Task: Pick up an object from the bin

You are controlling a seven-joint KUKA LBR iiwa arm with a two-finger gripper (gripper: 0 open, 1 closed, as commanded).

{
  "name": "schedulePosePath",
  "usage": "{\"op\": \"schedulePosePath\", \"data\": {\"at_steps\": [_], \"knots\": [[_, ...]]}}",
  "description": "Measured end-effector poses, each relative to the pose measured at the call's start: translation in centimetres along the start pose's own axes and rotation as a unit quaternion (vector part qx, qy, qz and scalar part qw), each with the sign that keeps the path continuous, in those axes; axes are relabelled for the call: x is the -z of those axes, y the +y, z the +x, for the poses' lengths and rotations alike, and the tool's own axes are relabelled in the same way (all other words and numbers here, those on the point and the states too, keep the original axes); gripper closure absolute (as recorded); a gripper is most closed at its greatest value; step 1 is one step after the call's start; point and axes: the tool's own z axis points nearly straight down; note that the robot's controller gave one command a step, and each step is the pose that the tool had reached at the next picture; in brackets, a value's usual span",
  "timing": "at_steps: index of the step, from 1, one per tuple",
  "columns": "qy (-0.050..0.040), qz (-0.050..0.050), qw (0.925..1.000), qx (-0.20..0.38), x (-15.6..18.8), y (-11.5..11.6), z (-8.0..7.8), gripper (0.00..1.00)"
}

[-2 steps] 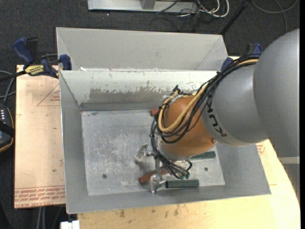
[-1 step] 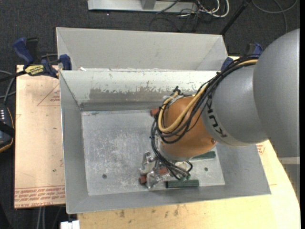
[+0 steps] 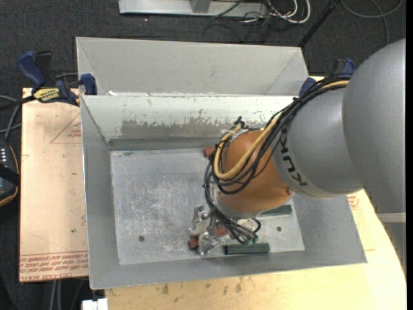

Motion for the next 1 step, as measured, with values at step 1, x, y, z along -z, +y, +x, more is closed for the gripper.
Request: {"op": "schedulePosePath", "data": {"at_steps": [1], "knots": [[0.0077,0.0,1.0,-0.002,14.49,-0.62,-1.06,1.0]]}}
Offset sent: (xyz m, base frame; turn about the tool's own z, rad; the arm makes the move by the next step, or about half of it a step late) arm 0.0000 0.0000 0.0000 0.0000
